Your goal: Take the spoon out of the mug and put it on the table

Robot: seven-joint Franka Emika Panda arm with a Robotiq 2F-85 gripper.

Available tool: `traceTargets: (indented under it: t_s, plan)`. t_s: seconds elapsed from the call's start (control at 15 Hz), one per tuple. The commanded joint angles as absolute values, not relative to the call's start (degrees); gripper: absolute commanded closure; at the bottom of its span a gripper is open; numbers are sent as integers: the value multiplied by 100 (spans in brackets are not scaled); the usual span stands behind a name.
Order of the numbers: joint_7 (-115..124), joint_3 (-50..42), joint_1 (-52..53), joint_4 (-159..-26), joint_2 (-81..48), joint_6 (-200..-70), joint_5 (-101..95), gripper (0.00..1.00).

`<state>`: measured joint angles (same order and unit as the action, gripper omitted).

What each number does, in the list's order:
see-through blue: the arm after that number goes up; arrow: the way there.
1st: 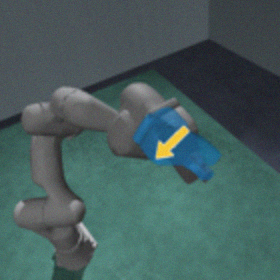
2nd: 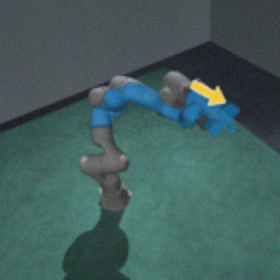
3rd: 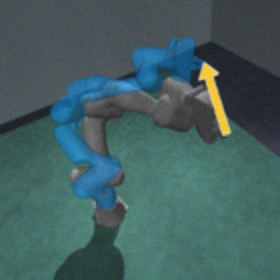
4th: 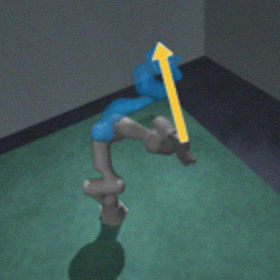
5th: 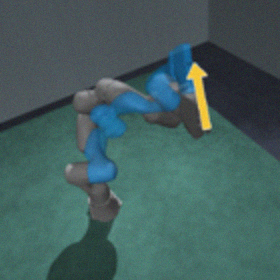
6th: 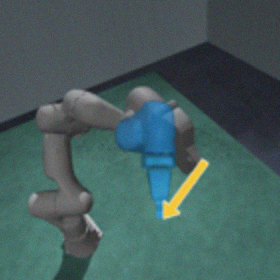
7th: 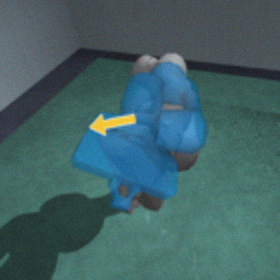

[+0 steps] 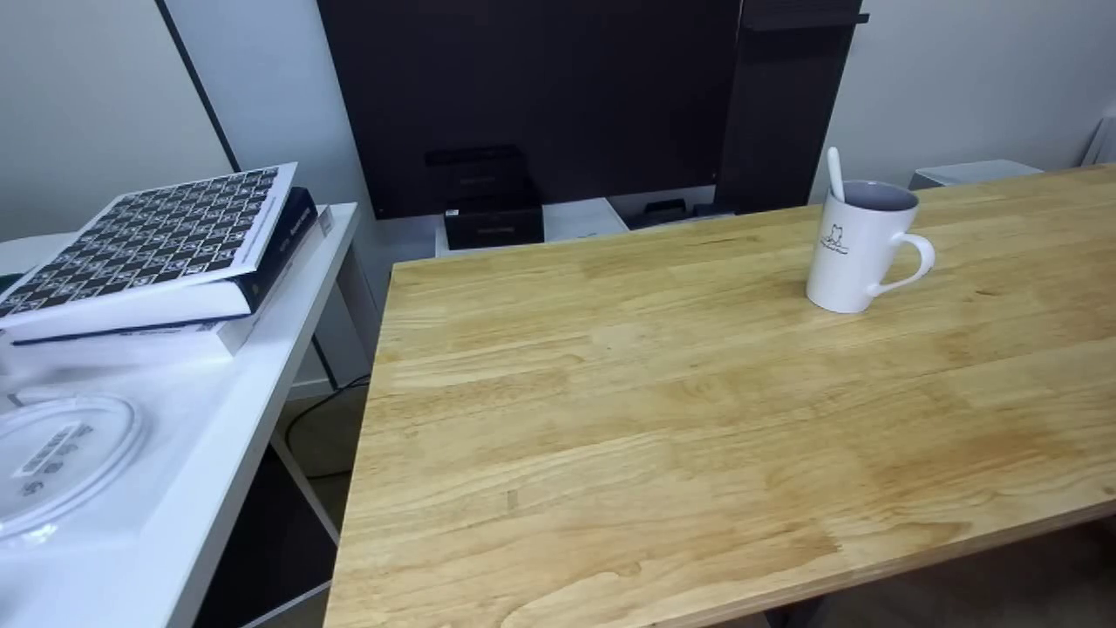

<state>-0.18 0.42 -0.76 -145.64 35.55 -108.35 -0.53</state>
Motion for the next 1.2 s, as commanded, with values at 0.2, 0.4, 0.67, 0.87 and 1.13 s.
traceTargets:
  t_s: [0.2, 0.4, 0.67, 0.87, 1.13]
  plan:
    - [-61, -17, -59, -14471, 3415, -10845, -53, 0]
    - [-137, -118, -122, -14212, 2970, -10969, -91, 0]
    - [-223, -250, -239, -13716, 2208, -11289, -204, 0]
    - [-357, -333, -289, -13096, 1465, -11342, -227, 0]
    - [-433, -341, -295, -12088, 487, -11206, -309, 0]
